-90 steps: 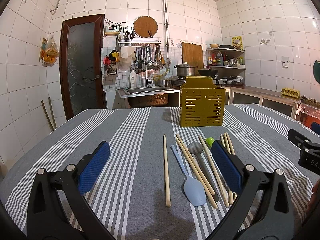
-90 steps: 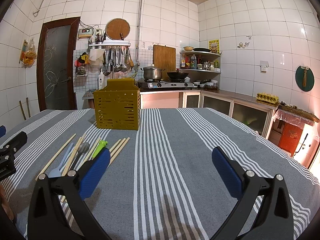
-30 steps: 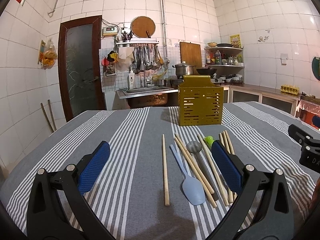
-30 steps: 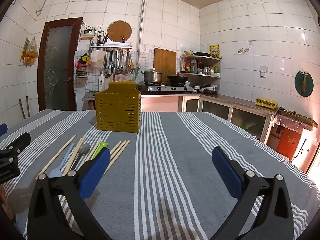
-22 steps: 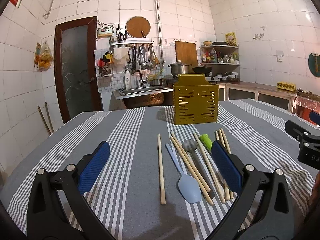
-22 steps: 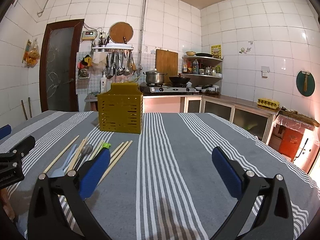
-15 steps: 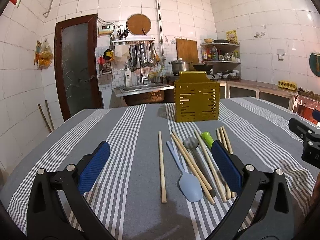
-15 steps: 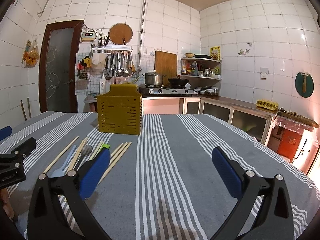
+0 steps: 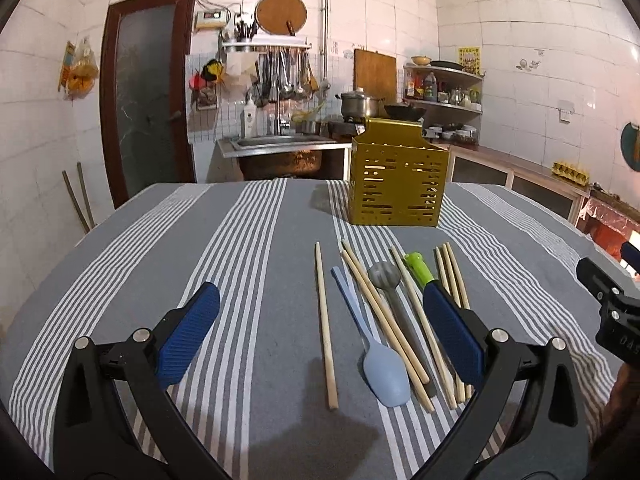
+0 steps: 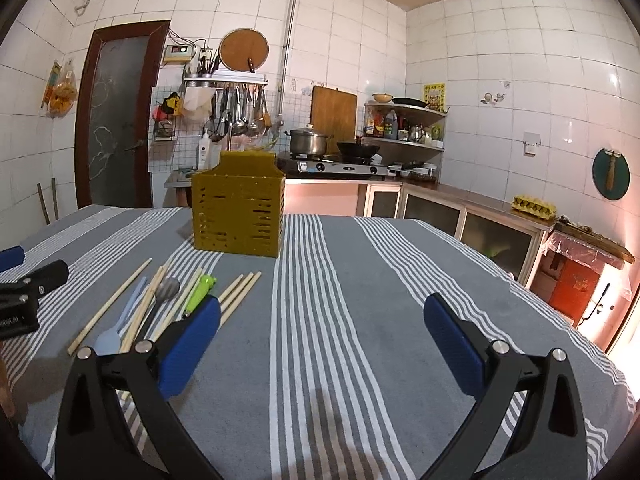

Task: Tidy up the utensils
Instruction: 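Grasp a wooden chopstick with the left tool while the right tool grasps another chopstick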

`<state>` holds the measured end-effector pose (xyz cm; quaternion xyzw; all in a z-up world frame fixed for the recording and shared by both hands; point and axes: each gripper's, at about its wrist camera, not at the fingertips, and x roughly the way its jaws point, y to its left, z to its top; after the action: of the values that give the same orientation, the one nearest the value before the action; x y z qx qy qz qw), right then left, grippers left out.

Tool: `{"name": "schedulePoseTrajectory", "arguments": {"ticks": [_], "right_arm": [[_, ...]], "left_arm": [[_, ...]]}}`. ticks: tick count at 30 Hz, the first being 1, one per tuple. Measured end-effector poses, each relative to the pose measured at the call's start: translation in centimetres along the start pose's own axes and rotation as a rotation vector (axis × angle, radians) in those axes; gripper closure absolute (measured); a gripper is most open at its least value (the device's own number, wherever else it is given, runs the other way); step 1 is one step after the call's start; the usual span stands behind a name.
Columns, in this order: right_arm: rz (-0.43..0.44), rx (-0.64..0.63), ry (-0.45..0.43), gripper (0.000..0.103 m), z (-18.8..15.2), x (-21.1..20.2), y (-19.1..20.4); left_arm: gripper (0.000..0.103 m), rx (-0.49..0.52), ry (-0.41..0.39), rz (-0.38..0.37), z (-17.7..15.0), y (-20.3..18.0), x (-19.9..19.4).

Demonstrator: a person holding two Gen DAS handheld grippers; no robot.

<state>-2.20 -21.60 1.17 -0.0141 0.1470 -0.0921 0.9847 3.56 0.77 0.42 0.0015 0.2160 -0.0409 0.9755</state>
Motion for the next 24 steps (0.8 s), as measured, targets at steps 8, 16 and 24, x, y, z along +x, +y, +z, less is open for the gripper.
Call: {"name": "schedulePoseTrajectory", "arguments": {"ticks": [8, 16, 24], "right_arm": [[0.015, -0.007, 0.044, 0.004, 2.8, 3.1, 1.3], [0.008, 0.019, 0.222, 0.004, 4.3, 9.8, 3.1], [0.003, 0.072, 0.433, 0.004, 1.9, 16.3, 4.0]], "left_arm": [[0.005, -0.017, 0.07, -0.065, 3.0, 1.4, 3.3], [0.005, -0.026, 0.202, -0.077, 5.5, 1.8, 8.9], [0.006, -0.062, 0.36, -0.04, 5.0, 2.2, 14.8]]}}
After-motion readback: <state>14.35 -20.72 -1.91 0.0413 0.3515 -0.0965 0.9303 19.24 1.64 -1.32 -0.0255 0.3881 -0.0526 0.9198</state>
